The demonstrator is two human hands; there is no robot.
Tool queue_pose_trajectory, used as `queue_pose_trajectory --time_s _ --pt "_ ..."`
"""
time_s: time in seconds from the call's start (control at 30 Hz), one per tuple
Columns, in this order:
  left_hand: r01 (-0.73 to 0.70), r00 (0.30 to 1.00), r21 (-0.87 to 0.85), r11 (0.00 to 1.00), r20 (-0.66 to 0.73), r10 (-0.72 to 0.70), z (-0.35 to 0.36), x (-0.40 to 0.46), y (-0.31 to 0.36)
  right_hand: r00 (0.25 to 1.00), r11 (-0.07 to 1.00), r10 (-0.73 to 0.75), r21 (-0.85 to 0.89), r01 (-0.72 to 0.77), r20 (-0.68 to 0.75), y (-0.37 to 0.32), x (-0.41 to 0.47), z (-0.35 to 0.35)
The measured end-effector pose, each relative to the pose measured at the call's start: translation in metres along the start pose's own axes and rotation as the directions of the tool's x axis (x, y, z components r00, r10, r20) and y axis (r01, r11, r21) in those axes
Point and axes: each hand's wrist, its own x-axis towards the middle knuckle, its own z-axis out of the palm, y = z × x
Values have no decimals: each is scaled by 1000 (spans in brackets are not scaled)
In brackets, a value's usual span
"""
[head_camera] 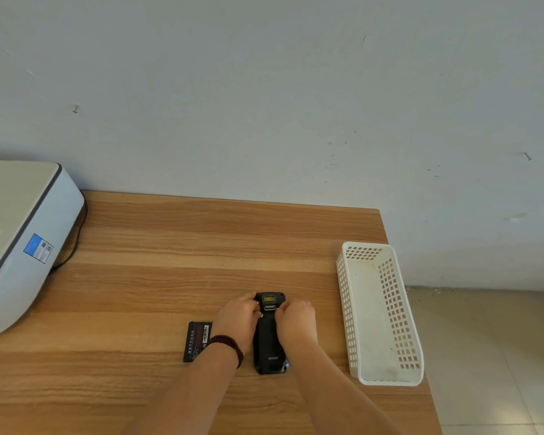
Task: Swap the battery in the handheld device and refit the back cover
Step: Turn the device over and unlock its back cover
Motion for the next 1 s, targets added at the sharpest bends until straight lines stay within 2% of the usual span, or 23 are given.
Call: queue_pose_trajectory --time_s 0.17,0.3,0.57,0.7,1.0 --pt "-127 991 51 991 58 124 -10 5 -6 944 926 -305 -192 324 122 21 9 -22" --pt "-255 963 158 954 134 235 -21 11 -8 870 807 -445 -326 492 211 21 15 -27" --pt "-350 925 357 866 280 258 -16 18 -15 748 564 -583 -504 654 317 28 18 -28" --pt "-402 913 432 807 262 314 -14 18 -13 692 478 -627 -524 705 358 27 25 -30" --pt "-464 885 489 738 294 362 -14 19 -18 688 483 -639 -515 708 345 38 28 -23"
